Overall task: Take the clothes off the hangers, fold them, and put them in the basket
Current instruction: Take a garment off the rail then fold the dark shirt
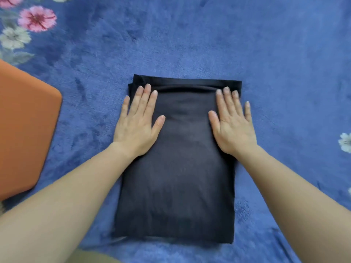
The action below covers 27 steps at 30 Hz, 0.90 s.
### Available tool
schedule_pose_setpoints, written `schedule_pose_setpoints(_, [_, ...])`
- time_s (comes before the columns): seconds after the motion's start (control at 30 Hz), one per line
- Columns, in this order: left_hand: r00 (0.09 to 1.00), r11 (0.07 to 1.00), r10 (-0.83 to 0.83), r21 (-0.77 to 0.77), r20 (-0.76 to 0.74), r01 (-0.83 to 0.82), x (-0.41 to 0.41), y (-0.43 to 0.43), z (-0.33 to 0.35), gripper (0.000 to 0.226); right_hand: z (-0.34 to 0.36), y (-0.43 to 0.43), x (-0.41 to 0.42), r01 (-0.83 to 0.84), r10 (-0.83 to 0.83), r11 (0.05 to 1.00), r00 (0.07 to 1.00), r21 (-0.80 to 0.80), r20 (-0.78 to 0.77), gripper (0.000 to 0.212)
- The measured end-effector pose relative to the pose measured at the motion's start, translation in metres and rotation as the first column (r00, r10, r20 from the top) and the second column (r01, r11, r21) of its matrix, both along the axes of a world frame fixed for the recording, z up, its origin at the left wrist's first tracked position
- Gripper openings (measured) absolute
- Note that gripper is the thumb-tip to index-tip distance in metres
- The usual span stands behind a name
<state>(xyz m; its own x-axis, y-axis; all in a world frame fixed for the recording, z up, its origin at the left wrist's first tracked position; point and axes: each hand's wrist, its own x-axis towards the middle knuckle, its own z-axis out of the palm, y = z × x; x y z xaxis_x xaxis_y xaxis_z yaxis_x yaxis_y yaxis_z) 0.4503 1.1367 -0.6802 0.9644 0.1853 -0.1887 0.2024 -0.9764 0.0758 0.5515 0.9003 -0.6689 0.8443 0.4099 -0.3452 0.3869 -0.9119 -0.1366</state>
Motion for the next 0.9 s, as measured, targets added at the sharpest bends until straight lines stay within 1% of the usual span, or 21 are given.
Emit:
schedule_pose_setpoints(0.07, [0.998,0.997,0.055,-0.050,0.004,-0.055,-0.010,0.009,0.001,0.067,0.002,-0.015,0.000,0.052,-0.052,0.998,0.999,-0.032,-0.004,0.060])
schedule_pose_setpoints(0.13, [0.990,0.980,0.141,-0.143,0.002,-0.140,-0.025,0.013,0.005,0.067,0.005,-0.028,-0.009,0.085,-0.084,0.996,0.996,0.006,-0.018,0.060])
schedule_pose_setpoints(0.2, [0.977,0.944,0.212,-0.259,-0.003,-0.206,-0.047,0.011,0.011,0.068,0.012,-0.039,-0.030,0.190,-0.186,0.969,0.982,0.156,-0.040,0.060])
schedule_pose_setpoints(0.23, [0.968,0.913,0.252,-0.330,-0.008,-0.241,-0.061,0.007,0.016,0.069,0.017,-0.045,-0.045,0.259,-0.251,0.934,0.966,0.245,-0.066,0.061])
schedule_pose_setpoints(0.3, [0.927,0.802,0.374,-0.487,-0.040,-0.345,-0.091,-0.006,0.030,0.068,0.028,-0.056,-0.088,0.397,-0.371,0.843,0.918,0.363,-0.141,0.060])
schedule_pose_setpoints(0.33, [0.885,0.717,0.460,-0.559,-0.070,-0.417,-0.107,-0.015,0.037,0.066,0.030,-0.060,-0.112,0.466,-0.425,0.789,0.884,0.401,-0.194,0.056])
schedule_pose_setpoints(0.37, [0.828,0.615,0.549,-0.617,-0.112,-0.492,-0.121,-0.024,0.044,0.061,0.035,-0.063,-0.135,0.546,-0.480,0.723,0.838,0.423,-0.261,0.047])
schedule_pose_setpoints(0.4, [0.765,0.517,0.623,-0.646,-0.166,-0.561,-0.133,-0.033,0.051,0.056,0.040,-0.062,-0.157,0.647,-0.542,0.637,0.762,0.419,-0.355,0.035])
schedule_pose_setpoints(0.43, [0.711,0.443,0.664,-0.644,-0.232,-0.624,-0.143,-0.041,0.058,0.054,0.048,-0.059,-0.174,0.749,-0.584,0.536,0.662,0.390,-0.469,0.022])
schedule_pose_setpoints(0.47, [0.674,0.396,0.674,-0.622,-0.303,-0.676,-0.149,-0.047,0.061,0.054,0.051,-0.056,-0.185,0.824,-0.597,0.446,0.565,0.350,-0.569,0.015])
schedule_pose_setpoints(0.5, [0.657,0.379,0.658,-0.592,-0.369,-0.711,-0.154,-0.052,0.066,0.054,0.057,-0.053,-0.191,0.862,-0.581,0.394,0.503,0.320,-0.639,0.012])
schedule_pose_setpoints(0.57, [0.638,0.348,0.615,-0.568,-0.463,-0.746,-0.156,-0.058,0.072,0.048,0.060,-0.051,-0.190,0.878,-0.535,0.388,0.462,0.280,-0.707,0.012])
schedule_pose_setpoints(0.63, [0.608,0.275,0.592,-0.577,-0.529,-0.769,-0.154,-0.059,0.076,0.044,0.059,-0.052,-0.182,0.890,-0.517,0.391,0.424,0.235,-0.743,0.018])
schedule_pose_setpoints(0.7, [0.572,0.161,0.593,-0.613,-0.567,-0.774,-0.151,-0.055,0.078,0.046,0.060,-0.056,-0.174,0.891,-0.486,0.389,0.415,0.235,-0.769,0.017])
schedule_pose_setpoints(0.77, [0.549,0.034,0.573,-0.652,-0.609,-0.758,-0.154,-0.053,0.085,0.046,0.066,-0.064,-0.171,0.899,-0.411,0.358,0.394,0.252,-0.822,0.019])
schedule_pose_setpoints(0.8, [0.532,-0.025,0.556,-0.653,-0.639,-0.757,-0.159,-0.054,0.086,0.051,0.069,-0.070,-0.172,0.906,-0.378,0.344,0.373,0.246,-0.847,0.022])
schedule_pose_setpoints(0.83, [0.514,-0.061,0.536,-0.638,-0.669,-0.767,-0.165,-0.057,0.089,0.055,0.073,-0.077,-0.174,0.909,-0.356,0.348,0.356,0.231,-0.864,0.025])
schedule_pose_setpoints(0.9, [0.500,-0.085,0.471,-0.601,-0.727,-0.795,-0.185,-0.072,0.094,0.047,0.078,-0.094,-0.186,0.902,-0.339,0.391,0.326,0.183,-0.882,0.038])
